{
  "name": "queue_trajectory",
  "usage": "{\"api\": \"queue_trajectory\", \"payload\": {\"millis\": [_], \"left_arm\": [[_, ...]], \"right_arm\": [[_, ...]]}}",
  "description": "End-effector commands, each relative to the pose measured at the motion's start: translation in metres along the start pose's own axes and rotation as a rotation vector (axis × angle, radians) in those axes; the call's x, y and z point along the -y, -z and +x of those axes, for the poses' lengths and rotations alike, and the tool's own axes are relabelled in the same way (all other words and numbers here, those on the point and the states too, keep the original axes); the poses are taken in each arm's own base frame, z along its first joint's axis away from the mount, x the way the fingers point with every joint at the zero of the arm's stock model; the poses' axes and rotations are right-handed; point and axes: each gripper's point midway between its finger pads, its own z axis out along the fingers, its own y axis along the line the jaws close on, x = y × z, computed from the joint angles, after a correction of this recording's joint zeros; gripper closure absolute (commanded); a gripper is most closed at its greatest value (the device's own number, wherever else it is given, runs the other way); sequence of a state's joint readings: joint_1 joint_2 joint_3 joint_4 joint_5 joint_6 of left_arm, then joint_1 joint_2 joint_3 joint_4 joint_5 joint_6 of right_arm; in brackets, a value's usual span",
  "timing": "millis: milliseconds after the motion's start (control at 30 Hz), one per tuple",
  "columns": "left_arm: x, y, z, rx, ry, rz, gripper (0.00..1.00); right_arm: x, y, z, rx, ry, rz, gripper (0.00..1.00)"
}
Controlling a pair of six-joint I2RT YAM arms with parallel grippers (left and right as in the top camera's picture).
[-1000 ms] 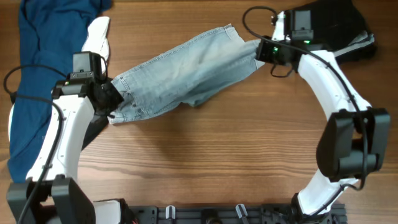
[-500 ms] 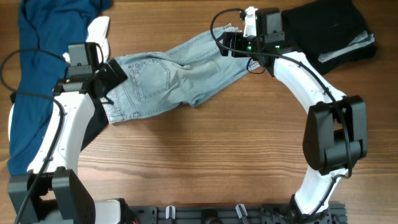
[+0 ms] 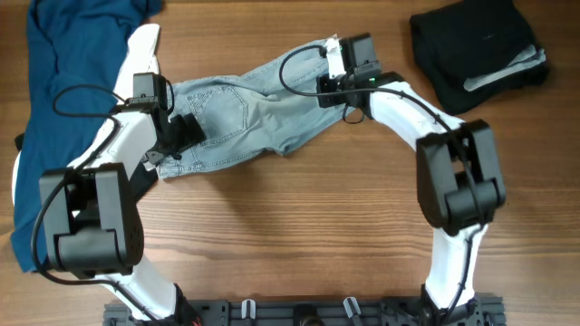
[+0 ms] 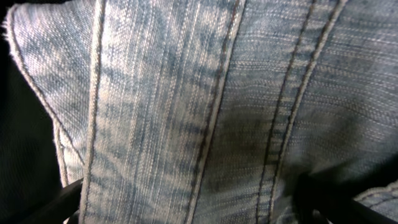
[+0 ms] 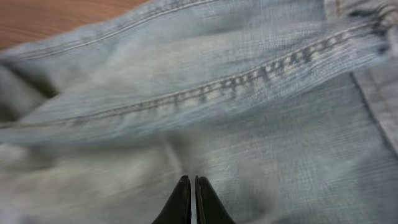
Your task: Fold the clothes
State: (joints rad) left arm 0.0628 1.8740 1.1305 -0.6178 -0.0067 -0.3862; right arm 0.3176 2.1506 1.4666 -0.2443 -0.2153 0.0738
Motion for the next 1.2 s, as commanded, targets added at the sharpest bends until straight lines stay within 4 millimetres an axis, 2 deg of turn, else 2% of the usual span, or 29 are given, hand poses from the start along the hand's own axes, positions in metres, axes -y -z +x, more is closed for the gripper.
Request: {"api": "queue_trajectory", "payload": {"millis": [0, 100, 167, 200, 233, 267, 333, 400, 467, 500, 533, 567, 633, 700, 767, 833, 900, 1067, 1133, 1167], "left_arm": [[-0.001, -0.017, 0.008, -0.042, -0.010, -0.009, 0.00], [0.000, -0.017, 0.007, -0.037, -0.010, -0.007, 0.00], [0.000, -0.017, 0.005, -0.032, -0.011, -0.004, 0.00], [0.000, -0.017, 0.005, -0.031, -0.011, -0.003, 0.00], [0.001, -0.017, 0.005, -0.029, -0.011, -0.003, 0.00], [0.001, -0.017, 0.004, -0.028, -0.011, -0.002, 0.00], [0.001, -0.017, 0.004, -0.028, -0.011, -0.002, 0.00], [0.001, -0.017, 0.004, -0.028, -0.011, -0.002, 0.00], [0.001, -0.017, 0.004, -0.027, -0.011, -0.002, 0.00], [0.001, -0.017, 0.004, -0.027, -0.011, -0.002, 0.00], [0.001, -0.017, 0.004, -0.028, -0.011, -0.002, 0.00], [0.001, -0.017, 0.005, -0.029, -0.016, -0.002, 0.00], [0.001, -0.017, 0.005, -0.029, -0.015, -0.002, 0.00], [0.000, -0.017, 0.005, -0.032, -0.015, -0.003, 0.00], [0.000, -0.017, 0.007, -0.038, -0.015, -0.006, 0.00], [-0.001, -0.017, 0.009, -0.045, -0.015, -0.010, 0.00], [-0.001, -0.017, 0.009, -0.046, -0.015, -0.010, 0.00], [-0.001, -0.017, 0.009, -0.046, -0.014, -0.010, 0.00], [0.000, -0.017, 0.009, -0.049, -0.014, -0.004, 0.00], [0.000, -0.017, 0.009, -0.050, -0.014, -0.004, 0.00]], "right_arm": [[0.008, -0.026, 0.003, 0.027, -0.011, 0.007, 0.96], [0.009, -0.049, -0.006, 0.111, -0.046, -0.017, 0.95], [0.004, -0.056, -0.027, 0.219, -0.051, -0.040, 0.91], [-0.002, -0.051, -0.048, 0.311, -0.064, -0.062, 0.83], [-0.006, -0.047, -0.060, 0.360, -0.071, -0.076, 0.81], [-0.013, -0.038, -0.082, 0.454, -0.072, -0.100, 0.79], [-0.017, -0.023, -0.112, 0.545, -0.076, -0.110, 0.77], [-0.014, -0.013, -0.133, 0.564, -0.069, -0.106, 0.73], [-0.007, -0.009, -0.136, 0.471, -0.049, -0.103, 0.69], [-0.004, -0.003, -0.134, 0.408, -0.058, -0.110, 0.61], [-0.001, 0.011, -0.132, 0.345, -0.061, -0.124, 0.43], [0.010, 0.038, -0.130, 0.276, -0.107, -0.108, 0.02], [0.026, 0.064, -0.118, 0.202, -0.167, -0.071, 0.00], [0.064, 0.082, -0.079, 0.057, -0.318, 0.041, 0.00], [0.085, 0.084, -0.041, -0.072, -0.415, 0.083, 0.00], [0.090, 0.079, -0.019, -0.138, -0.444, 0.101, 0.00], [0.098, 0.071, 0.014, -0.228, -0.534, 0.189, 0.00], [0.108, 0.061, 0.037, -0.241, -0.632, 0.351, 0.00], [0.106, 0.052, 0.044, -0.250, -0.652, 0.386, 0.00], [0.103, 0.044, 0.045, -0.248, -0.647, 0.394, 0.04]]}}
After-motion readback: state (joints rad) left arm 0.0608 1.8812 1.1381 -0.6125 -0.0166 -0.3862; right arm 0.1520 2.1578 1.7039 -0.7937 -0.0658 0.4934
